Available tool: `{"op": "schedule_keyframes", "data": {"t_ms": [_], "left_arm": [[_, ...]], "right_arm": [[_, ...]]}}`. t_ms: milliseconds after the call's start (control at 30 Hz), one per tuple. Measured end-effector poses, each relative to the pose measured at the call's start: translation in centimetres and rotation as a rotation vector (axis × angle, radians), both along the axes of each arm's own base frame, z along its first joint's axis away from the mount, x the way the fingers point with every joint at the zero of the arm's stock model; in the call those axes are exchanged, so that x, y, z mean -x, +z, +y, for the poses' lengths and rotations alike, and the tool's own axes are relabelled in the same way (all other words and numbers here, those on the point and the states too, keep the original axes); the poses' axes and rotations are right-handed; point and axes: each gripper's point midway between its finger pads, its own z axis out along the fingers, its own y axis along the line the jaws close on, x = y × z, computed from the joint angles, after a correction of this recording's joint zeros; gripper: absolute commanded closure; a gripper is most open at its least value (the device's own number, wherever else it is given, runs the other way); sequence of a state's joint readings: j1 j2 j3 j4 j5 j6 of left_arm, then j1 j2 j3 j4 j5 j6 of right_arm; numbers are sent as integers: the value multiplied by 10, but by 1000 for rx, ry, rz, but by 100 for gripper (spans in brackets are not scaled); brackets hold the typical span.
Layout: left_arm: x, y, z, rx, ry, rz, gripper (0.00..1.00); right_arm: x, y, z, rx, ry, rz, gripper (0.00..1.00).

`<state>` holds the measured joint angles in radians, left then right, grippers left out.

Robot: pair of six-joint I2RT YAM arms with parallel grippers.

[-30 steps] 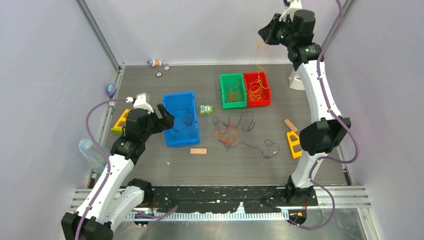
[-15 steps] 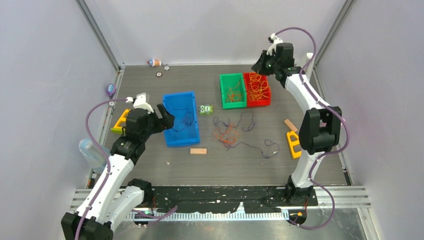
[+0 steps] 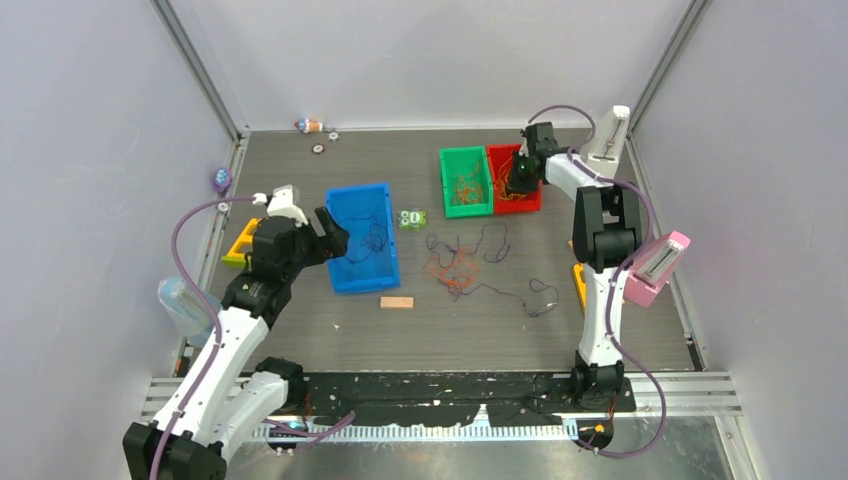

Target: Untangle the cables

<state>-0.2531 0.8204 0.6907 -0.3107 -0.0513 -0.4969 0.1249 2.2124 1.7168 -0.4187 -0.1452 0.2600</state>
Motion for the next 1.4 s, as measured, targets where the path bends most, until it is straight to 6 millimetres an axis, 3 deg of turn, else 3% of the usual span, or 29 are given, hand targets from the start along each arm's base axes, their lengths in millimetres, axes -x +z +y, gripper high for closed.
{"op": "schedule_keyframes", "data": {"t_ms": [33, 167, 300, 400, 567, 700, 800, 867, 967, 1033, 1133, 1267, 1400], "left_arm": [[0, -1, 0, -2, 2, 3, 13], [-5, -13, 3, -26, 20, 38, 11], [-11, -37, 8, -71, 44, 116, 13], [-16, -56, 11, -106, 59, 182, 17], [-24, -78, 14, -153, 71, 256, 35], [-32, -89, 15, -160, 79, 290, 63], [-37, -94, 17, -155, 94, 299, 85], [-39, -95, 17, -151, 98, 299, 94], [-46, -96, 16, -151, 109, 305, 99], [-54, -96, 16, -155, 119, 307, 100], [-67, -94, 17, -166, 134, 307, 95], [-82, -91, 19, -185, 149, 304, 65], [-91, -77, 18, -189, 144, 267, 34]], "right_arm": [[4, -14, -1, 7, -5, 41, 93], [-4, -1, -4, 26, -21, 25, 84], [-1, 3, -5, 57, -27, 43, 50], [0, 15, -3, 76, -18, 34, 35], [6, 58, 4, 104, 4, -25, 7], [14, 115, 7, 109, 25, -129, 1], [31, 157, 8, 106, 39, -210, 1], [55, 178, 9, 101, 47, -256, 3], [93, 189, 12, 93, 64, -291, 3], [124, 185, 19, 82, 91, -300, 4], [164, 163, 29, 69, 129, -271, 5], [209, 114, 34, 85, 160, -184, 5], [232, 72, 21, 128, 130, -85, 5]]}}
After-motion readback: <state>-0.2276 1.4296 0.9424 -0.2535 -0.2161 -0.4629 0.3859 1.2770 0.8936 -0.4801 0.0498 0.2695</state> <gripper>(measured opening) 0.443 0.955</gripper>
